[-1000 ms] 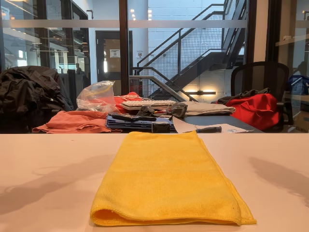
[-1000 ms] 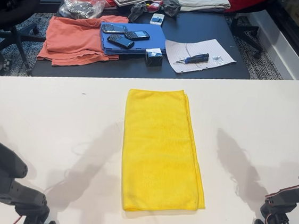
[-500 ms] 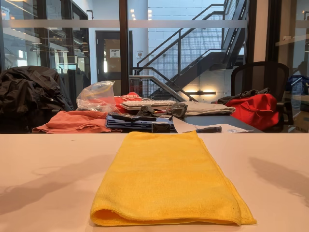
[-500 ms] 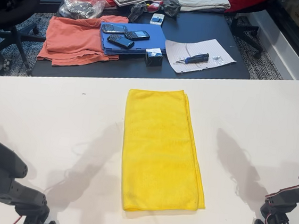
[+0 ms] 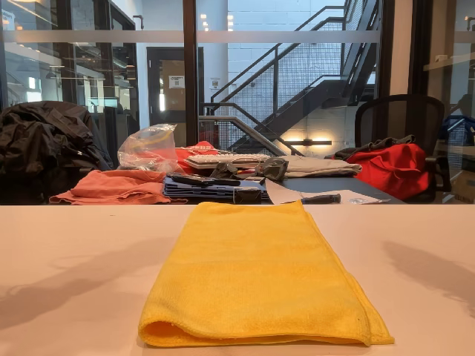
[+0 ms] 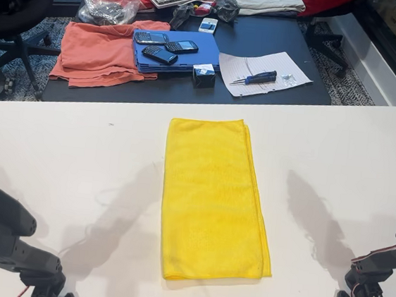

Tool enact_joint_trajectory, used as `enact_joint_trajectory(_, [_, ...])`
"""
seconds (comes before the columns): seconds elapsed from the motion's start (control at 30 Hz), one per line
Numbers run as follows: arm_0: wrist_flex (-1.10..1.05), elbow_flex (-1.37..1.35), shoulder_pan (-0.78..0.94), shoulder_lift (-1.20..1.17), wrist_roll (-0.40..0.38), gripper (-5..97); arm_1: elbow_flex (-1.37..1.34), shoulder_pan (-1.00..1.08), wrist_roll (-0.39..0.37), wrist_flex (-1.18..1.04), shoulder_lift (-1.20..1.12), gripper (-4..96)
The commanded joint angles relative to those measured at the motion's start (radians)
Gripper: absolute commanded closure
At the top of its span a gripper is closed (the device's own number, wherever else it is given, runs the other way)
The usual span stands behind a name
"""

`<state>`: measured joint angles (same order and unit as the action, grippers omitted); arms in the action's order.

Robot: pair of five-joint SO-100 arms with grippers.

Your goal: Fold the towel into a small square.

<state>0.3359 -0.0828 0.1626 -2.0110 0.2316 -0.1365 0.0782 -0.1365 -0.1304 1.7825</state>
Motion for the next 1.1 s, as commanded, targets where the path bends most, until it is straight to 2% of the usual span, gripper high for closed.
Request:
enact_joint_trajectory(0.0, [0.002, 0.002, 0.000, 0.003, 0.000, 92, -0.002, 0.000, -0.002, 0.000, -0.005, 80.5])
enact_joint_trajectory(1.07, [0.002, 0.002, 0.000, 0.006, 0.000, 92, -0.002, 0.011, 0.008, 0.000, -0.006, 80.5])
